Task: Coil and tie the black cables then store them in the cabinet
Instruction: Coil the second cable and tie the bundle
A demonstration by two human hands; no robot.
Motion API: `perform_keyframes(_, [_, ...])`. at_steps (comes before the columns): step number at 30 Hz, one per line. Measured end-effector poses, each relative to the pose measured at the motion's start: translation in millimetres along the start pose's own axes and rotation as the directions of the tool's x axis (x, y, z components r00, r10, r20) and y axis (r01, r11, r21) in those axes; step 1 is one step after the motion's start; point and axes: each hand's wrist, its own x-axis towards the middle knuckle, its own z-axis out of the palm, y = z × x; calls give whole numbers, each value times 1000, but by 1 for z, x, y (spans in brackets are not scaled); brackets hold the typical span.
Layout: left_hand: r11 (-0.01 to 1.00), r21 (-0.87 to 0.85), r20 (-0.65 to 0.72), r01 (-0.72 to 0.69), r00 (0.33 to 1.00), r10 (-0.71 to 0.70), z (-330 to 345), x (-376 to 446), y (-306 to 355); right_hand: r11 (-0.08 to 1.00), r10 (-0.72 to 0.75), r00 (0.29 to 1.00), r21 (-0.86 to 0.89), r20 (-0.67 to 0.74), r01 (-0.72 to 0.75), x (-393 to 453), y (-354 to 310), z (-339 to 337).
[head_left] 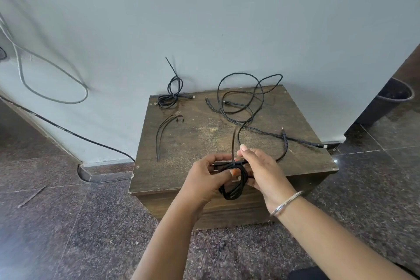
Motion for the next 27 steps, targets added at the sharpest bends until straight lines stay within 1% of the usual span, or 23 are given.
perform_keyframes(2, [997,-75,-31,0,1000,-2,-2,1,1,1000,4,1000,31,25,-5,-1,0,-1])
perform_keyframes(7, [965,-260,-75,-8,997,-12,-8,4,2,1000,11,999,13,52,-12,-4,4,2])
perform_keyframes(12, [880,-475,-92,-19,995,-28,-13,6,5,1000,6,996,-20,94,-4,-7,6,4])
perform_keyframes(14, [850,-527,-85,-15,996,-35,-14,6,5,1000,5,992,-8,123,-4,-9,7,6])
perform_keyframes(16, [843,-538,-82,-13,996,-37,-15,7,5,1000,0,992,7,125,-1,-11,8,9])
perform_keyframes(27, [845,-533,-105,-38,994,-21,-13,12,7,994,12,1000,111,2,-13,0,4,16])
